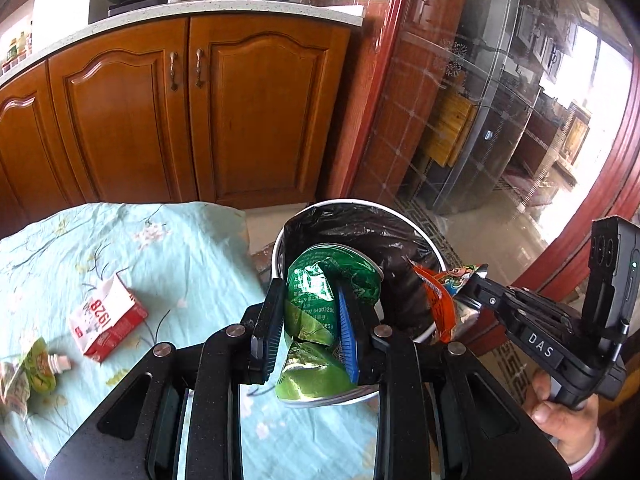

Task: Collect trash
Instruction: 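Carry the green can in left tool while right tool carries the wrappers to the bin, then open left tool over the bin while right tool opens, dropping the wrappers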

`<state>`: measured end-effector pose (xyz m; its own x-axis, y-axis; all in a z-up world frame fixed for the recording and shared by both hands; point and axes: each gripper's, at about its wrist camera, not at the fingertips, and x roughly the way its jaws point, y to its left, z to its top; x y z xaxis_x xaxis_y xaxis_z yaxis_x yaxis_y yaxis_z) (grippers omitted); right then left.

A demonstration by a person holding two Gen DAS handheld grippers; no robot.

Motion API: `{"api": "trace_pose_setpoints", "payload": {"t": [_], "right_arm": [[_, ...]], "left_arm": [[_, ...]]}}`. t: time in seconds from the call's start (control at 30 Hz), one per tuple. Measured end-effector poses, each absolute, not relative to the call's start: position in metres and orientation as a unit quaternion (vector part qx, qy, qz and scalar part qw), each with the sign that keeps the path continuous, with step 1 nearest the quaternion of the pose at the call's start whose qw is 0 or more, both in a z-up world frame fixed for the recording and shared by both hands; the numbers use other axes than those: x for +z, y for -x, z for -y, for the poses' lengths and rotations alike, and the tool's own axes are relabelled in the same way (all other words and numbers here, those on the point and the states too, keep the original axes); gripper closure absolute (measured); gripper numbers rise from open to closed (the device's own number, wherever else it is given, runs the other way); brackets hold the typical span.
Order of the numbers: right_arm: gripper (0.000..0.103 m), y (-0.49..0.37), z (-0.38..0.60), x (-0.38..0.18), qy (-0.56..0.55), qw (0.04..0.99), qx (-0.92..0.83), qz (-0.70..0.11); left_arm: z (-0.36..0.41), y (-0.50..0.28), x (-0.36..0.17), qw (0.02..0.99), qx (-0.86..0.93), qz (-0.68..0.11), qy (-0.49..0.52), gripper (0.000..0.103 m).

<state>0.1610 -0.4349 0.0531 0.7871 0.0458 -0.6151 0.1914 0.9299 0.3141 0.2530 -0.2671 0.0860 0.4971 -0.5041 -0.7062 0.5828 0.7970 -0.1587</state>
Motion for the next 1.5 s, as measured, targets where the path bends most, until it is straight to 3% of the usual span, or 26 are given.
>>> {"api": "trace_pose_setpoints", "payload": {"t": [0.8,1.1,1.37,1.47,1.5], "right_arm": [[0.102,-0.214,0.469,0.026,-0.167,0.910,-0.058,-0.376],[0.097,-0.219,0.471,0.015,-0.169,0.904,-0.053,-0.390],[0.096,-0.211,0.473,0.017,-0.185,0.905,-0.054,-0.380],[0.091,-0.207,0.472,0.018,-0.193,0.905,-0.050,-0.377],[0.086,-0.206,0.471,0.019,-0.195,0.905,-0.049,-0.375]], "left_arm": [[0.330,-0.307,0.045,0.842,-0.305,-0.439,-0.071,0.079],[0.334,-0.313,0.030,0.827,-0.308,-0.465,-0.072,0.079],[0.322,-0.304,0.033,0.828,-0.314,-0.461,-0.056,0.069],[0.311,-0.301,0.035,0.830,-0.313,-0.460,-0.044,0.068],[0.307,-0.300,0.037,0.831,-0.312,-0.459,-0.040,0.068]]}}
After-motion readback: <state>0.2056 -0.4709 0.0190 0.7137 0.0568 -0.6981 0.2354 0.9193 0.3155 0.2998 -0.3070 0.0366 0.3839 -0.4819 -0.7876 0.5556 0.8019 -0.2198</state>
